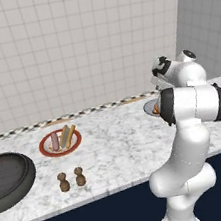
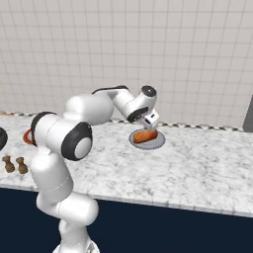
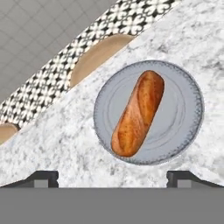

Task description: Place one bun and one sausage from the bowl on each plate.

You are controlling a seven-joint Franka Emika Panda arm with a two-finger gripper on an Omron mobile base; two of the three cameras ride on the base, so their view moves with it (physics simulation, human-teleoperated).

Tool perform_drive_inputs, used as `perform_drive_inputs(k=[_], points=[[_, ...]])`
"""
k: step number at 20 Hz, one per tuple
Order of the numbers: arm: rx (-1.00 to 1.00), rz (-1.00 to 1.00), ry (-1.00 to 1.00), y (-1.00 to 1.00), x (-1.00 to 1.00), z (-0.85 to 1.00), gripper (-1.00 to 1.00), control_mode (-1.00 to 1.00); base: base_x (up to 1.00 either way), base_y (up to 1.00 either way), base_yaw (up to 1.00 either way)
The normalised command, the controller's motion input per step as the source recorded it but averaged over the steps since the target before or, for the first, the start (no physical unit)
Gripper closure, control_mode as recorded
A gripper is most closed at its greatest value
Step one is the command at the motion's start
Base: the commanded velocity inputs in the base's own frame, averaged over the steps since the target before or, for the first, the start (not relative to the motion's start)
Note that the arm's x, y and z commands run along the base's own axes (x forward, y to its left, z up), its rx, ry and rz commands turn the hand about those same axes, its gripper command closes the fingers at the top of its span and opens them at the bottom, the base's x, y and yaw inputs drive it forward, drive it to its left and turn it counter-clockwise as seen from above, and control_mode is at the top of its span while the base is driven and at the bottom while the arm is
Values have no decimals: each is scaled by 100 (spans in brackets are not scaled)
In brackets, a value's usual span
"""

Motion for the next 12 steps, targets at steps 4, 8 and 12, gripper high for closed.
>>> perform_drive_inputs(k=[4, 8, 12], points=[[-20, 14, 36, 90, -53, 82, -100, -100, 0, 0, 0], [-21, 4, 30, 67, -6, 11, -100, -100, 0, 0, 0], [-2, 0, 2, 8, -6, 0, -100, 100, -29, 46, 1]])
